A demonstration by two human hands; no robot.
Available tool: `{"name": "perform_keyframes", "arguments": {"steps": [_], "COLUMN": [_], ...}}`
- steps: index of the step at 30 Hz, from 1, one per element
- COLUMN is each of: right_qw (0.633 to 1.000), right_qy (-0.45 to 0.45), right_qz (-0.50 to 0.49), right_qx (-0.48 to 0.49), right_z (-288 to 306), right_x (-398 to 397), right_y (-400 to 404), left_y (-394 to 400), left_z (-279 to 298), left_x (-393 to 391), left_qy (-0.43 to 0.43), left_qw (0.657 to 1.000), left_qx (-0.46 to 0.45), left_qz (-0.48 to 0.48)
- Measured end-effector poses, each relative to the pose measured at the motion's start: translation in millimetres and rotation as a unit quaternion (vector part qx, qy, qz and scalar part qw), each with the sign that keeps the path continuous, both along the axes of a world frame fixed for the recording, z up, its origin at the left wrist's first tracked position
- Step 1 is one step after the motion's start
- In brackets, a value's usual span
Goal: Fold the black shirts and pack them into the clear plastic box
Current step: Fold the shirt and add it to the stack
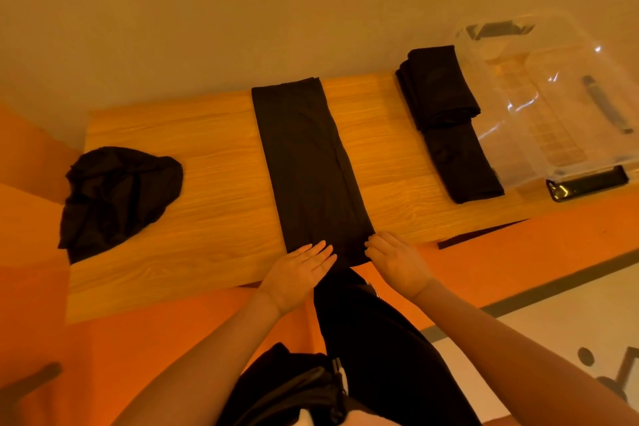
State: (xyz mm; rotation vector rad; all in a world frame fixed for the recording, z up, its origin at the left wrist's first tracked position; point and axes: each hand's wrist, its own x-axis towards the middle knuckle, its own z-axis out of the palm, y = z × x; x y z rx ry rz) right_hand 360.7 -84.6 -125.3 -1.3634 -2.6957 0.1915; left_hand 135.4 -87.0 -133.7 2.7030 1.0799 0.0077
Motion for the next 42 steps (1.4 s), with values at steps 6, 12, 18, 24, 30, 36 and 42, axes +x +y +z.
{"name": "perform_keyframes", "arguments": {"steps": [6, 12, 18, 24, 30, 36, 42], "right_qw": [0.946, 0.88, 0.866, 0.833, 0.842, 0.868, 0.847], "right_qy": [0.133, 0.257, 0.291, 0.301, 0.28, 0.241, 0.225], "right_qz": [-0.179, -0.237, -0.237, -0.231, -0.239, -0.236, -0.267], "right_qx": [-0.235, -0.321, -0.329, -0.404, -0.394, -0.365, -0.401], "right_z": [35.1, 75.3, 106.4, 116.0, 111.0, 82.0, 38.6], "right_x": [-7.7, -12.3, -21.6, -22.0, -33.2, -42.3, -55.1], "right_y": [5.2, 19.7, 30.9, 56.1, 130.0, 226.3, 286.0], "left_y": [6.3, 23.6, 34.2, 47.2, 106.2, 198.9, 258.1], "left_z": [30.7, 73.4, 98.8, 107.1, 95.3, 74.7, 42.1], "left_x": [-0.4, -34.5, -51.4, -55.1, -49.7, -48.4, -51.5], "left_qy": [-0.084, -0.225, -0.29, -0.343, -0.385, -0.361, -0.317], "left_qw": [0.956, 0.857, 0.817, 0.787, 0.742, 0.736, 0.743], "left_qx": [-0.19, -0.372, -0.388, -0.392, -0.358, -0.339, -0.357], "left_qz": [0.209, 0.277, 0.313, 0.331, 0.416, 0.461, 0.468]}}
